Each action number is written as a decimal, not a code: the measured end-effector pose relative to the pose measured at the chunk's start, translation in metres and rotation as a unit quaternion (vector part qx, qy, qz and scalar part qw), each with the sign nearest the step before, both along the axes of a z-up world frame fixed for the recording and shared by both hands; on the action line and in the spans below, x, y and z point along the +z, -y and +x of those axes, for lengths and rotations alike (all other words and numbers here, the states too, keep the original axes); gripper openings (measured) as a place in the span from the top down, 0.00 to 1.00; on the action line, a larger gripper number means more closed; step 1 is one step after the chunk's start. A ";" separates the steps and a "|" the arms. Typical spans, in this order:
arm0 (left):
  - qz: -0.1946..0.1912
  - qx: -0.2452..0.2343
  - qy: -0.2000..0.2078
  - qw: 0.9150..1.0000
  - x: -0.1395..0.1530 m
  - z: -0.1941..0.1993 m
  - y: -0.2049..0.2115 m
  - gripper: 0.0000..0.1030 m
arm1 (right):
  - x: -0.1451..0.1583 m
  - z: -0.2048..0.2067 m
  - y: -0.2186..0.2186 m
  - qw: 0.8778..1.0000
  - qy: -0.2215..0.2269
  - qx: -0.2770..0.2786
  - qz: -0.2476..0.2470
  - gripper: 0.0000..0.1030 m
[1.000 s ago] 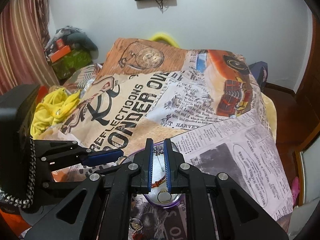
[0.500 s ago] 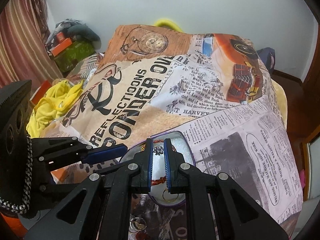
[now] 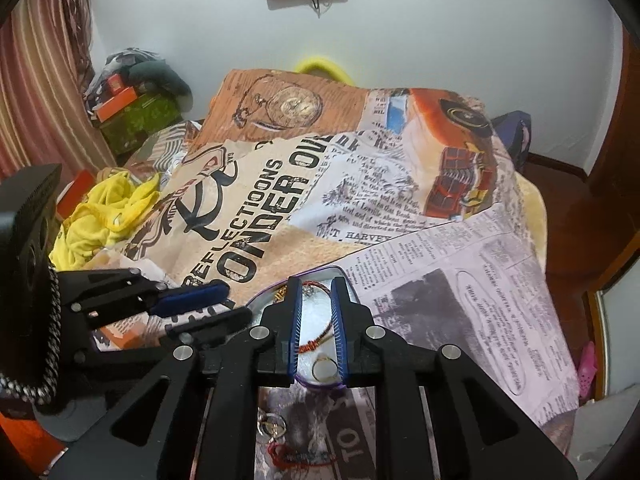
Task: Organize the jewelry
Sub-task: 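Open both tools to drop the pieces into the tin and lift away, then move both tools back to the remaining jewelry beside the tin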
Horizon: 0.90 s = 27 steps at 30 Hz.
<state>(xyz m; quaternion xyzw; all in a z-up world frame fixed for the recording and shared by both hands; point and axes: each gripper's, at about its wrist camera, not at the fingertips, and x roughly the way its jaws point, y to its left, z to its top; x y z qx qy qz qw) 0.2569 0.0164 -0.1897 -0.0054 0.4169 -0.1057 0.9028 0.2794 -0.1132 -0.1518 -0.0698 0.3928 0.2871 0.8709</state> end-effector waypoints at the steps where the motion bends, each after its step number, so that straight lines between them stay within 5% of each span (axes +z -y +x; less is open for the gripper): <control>1: 0.001 0.001 0.002 1.000 0.002 -0.002 -0.001 0.79 | 0.002 -0.002 0.001 1.000 0.003 -0.002 0.000 0.87; 4: 0.005 0.004 0.008 1.000 0.011 -0.011 -0.002 0.79 | 0.009 -0.011 0.006 1.000 0.013 -0.007 -0.002 0.85; 9: 0.012 0.006 0.017 1.000 0.023 -0.025 0.001 0.74 | 0.017 -0.028 0.014 0.999 0.032 -0.015 -0.003 0.67; 16: 0.016 0.013 0.024 1.000 0.033 -0.046 0.003 0.54 | 0.022 -0.046 0.028 0.999 0.038 -0.028 -0.001 0.67; 27: 0.017 0.013 -0.005 1.000 0.015 -0.063 0.004 0.53 | 0.008 -0.062 0.053 0.998 0.026 -0.061 -0.012 0.67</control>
